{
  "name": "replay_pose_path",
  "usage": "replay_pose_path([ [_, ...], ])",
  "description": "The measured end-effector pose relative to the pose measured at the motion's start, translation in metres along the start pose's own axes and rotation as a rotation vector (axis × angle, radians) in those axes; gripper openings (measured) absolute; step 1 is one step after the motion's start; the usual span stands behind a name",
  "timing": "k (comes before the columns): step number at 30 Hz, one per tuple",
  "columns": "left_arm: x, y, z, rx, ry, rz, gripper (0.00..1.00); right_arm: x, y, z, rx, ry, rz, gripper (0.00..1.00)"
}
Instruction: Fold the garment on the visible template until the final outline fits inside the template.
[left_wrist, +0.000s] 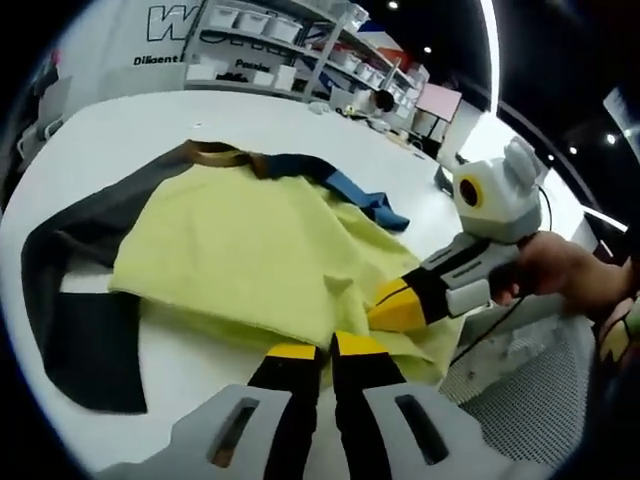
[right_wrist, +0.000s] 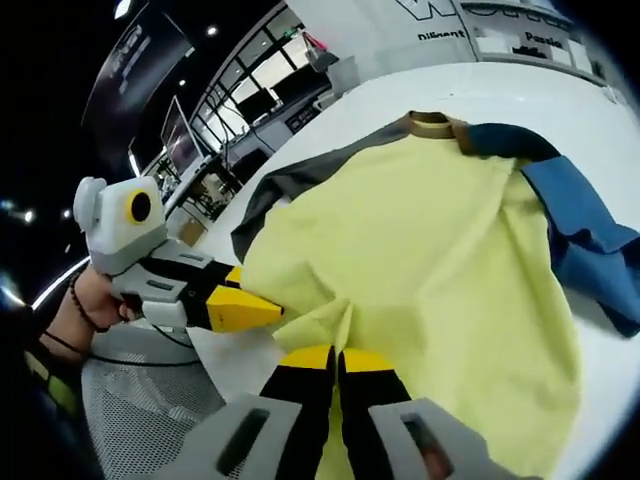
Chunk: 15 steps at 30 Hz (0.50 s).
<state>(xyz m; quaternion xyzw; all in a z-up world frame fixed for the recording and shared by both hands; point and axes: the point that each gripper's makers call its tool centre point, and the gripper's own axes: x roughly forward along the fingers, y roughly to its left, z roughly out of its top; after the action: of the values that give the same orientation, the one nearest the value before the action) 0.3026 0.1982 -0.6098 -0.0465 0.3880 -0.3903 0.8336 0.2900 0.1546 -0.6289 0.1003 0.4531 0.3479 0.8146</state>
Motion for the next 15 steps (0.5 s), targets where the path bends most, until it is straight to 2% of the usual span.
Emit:
replay_pose_path([
  [3,-0.007,-0.001,0.002,-0.006,-0.003,-0.003,0.00,-0.001,0.004,0.002,-0.018,-0.009,0.015,0.00],
  [5,-0.017,-0.001,0.003,-0.113,-0.015,-0.018,0.00,0.000,0.006,0.002,-0.038,-0.011,0.018,0.00],
  [6,-0.021,0.000,0.001,-0.134,-0.011,-0.018,0.00,0.000,0.007,0.002,-0.042,-0.011,0.019,0.00],
  [10,-0.035,0.004,0.000,-0.143,-0.020,-0.007,0.00,0.000,0.010,0.004,-0.055,-0.016,0.034,0.00],
  [12,-0.043,0.005,0.000,-0.176,-0.039,-0.007,0.00,0.000,0.013,0.004,-0.064,-0.015,0.041,0.00],
  [15,-0.055,0.010,-0.005,-0.191,-0.034,0.007,0.00,0.000,0.020,0.003,-0.083,-0.010,0.055,0.00],
])
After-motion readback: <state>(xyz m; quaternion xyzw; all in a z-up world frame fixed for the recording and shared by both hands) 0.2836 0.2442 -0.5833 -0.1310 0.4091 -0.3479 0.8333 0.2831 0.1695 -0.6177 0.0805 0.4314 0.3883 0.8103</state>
